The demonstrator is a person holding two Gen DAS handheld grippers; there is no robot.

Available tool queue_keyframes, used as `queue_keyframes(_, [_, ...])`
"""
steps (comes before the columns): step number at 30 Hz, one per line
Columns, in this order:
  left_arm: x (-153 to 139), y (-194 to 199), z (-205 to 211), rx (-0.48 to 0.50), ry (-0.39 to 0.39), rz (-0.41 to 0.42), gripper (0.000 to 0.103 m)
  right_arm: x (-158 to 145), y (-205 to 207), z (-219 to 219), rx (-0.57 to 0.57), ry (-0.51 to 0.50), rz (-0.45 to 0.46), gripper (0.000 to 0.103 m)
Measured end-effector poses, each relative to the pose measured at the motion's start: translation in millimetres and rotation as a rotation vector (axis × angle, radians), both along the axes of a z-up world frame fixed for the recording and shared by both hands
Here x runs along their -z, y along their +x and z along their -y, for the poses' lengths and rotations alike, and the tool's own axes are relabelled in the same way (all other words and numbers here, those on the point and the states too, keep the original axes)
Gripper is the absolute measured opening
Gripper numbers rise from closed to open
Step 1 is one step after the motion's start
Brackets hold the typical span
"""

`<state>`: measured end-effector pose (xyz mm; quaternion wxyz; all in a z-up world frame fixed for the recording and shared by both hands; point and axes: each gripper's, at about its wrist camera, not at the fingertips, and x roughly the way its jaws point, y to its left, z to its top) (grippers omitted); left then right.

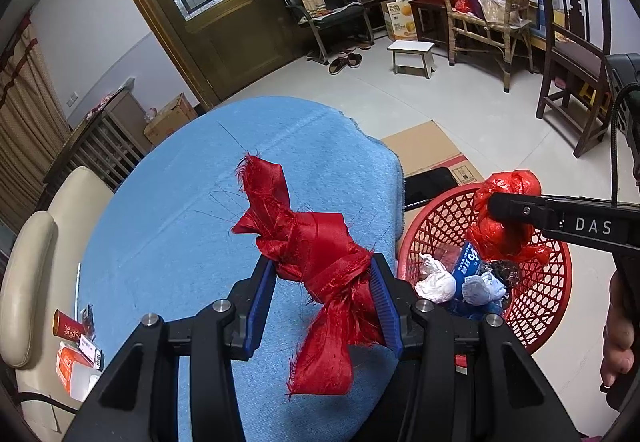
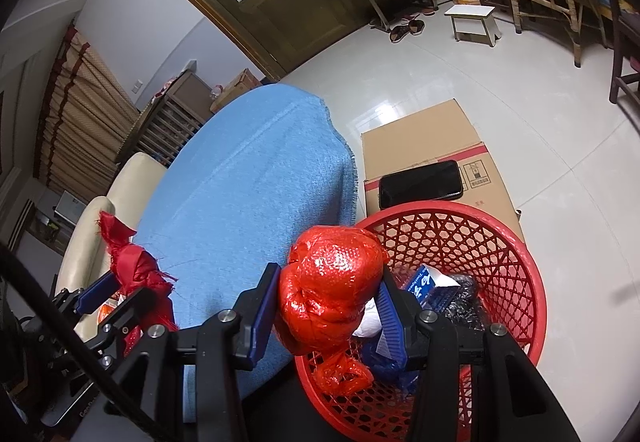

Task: Collect trash
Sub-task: 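Hold both red bags above the red basket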

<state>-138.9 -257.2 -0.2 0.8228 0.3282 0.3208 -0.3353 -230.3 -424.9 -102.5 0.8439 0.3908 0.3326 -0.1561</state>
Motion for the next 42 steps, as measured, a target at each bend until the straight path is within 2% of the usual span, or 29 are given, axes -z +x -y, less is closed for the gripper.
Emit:
queue_keyframes(24, [14, -7, 13, 0.047, 0.036, -0.015, 0.049, 22, -15, 13, 0.034, 0.031, -0.046, 0.05])
queue_keyframes(42, [25, -21, 28, 0.11, 0.048, -0.051, 0.049, 25, -29, 28, 0.076, 0.04, -0.05, 0.05])
